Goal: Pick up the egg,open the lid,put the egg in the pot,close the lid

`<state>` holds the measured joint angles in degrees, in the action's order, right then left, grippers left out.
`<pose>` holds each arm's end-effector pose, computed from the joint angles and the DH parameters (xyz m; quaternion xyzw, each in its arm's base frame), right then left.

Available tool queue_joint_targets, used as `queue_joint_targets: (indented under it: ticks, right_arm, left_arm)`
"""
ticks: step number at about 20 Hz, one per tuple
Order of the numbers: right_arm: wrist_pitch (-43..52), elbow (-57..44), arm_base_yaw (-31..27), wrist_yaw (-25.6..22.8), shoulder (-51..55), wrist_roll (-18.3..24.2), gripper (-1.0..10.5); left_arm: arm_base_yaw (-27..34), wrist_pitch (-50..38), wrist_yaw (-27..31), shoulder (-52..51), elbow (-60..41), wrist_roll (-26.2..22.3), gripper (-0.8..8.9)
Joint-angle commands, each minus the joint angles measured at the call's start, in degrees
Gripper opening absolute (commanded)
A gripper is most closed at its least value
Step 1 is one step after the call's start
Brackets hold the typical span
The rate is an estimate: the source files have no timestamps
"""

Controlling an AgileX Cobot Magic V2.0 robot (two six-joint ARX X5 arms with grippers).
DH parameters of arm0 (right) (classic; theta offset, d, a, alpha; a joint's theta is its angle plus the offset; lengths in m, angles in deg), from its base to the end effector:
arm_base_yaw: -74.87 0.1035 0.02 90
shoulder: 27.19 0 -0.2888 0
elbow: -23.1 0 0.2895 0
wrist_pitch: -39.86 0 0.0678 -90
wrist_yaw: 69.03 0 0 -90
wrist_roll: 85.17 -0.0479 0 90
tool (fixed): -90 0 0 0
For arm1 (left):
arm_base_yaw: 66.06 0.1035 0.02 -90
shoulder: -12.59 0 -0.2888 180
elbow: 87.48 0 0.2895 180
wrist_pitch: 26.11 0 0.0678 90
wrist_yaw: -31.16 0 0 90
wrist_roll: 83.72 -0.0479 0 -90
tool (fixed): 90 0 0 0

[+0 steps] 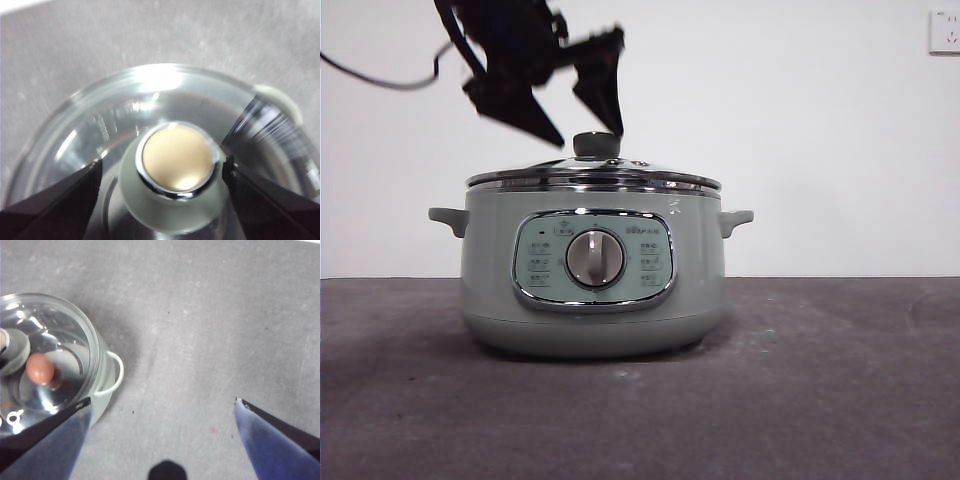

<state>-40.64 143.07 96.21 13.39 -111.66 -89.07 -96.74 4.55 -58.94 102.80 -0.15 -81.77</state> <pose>0.2905 0.1067 0.4776 -0.0643 0.3741 0.0980 0.9199 0.3497 -0.2076 0.3138 0.0604 0.2826 -0.2493 0.9243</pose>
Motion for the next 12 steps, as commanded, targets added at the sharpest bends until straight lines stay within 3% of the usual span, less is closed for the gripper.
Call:
queue_joint_targets:
  ticks: [1, 3, 5, 6, 7, 12]
  right_arm:
    - [1.2, 0.1, 0.0, 0.1, 0.3, -0.6, 4.7]
    - [1.2, 0.1, 0.1, 0.1, 0.4, -0.5, 4.3]
    - [1.2, 0.1, 0.1, 0.2, 0.7, -0.1, 2.0]
    - [1.2, 0.1, 0.1, 0.2, 1.0, 0.4, 0.7]
    - [1.3, 0.1, 0.2, 0.2, 1.4, 0.9, -0.2]
    - [5.1, -2.5, 2.1, 0.0, 7.3, 1.0, -0.1]
  left_arm:
    - [-0.5, -0.4, 0.1, -6.5, 0.1, -0.7, 4.09]
    - [-0.5, 0.6, -0.2, -12.9, 0.1, -0.7, 4.08]
    - [-0.5, 3.0, -0.2, -19.7, 0.1, -0.7, 3.75]
    - [-0.5, 4.6, -0.2, -22.7, 0.1, -1.0, 2.59]
    - [-0.5, 6.6, -0.2, -26.1, 0.1, -2.3, 0.3]
    - [-0.4, 13.5, 1.8, -36.7, 0.1, -3.8, -0.08]
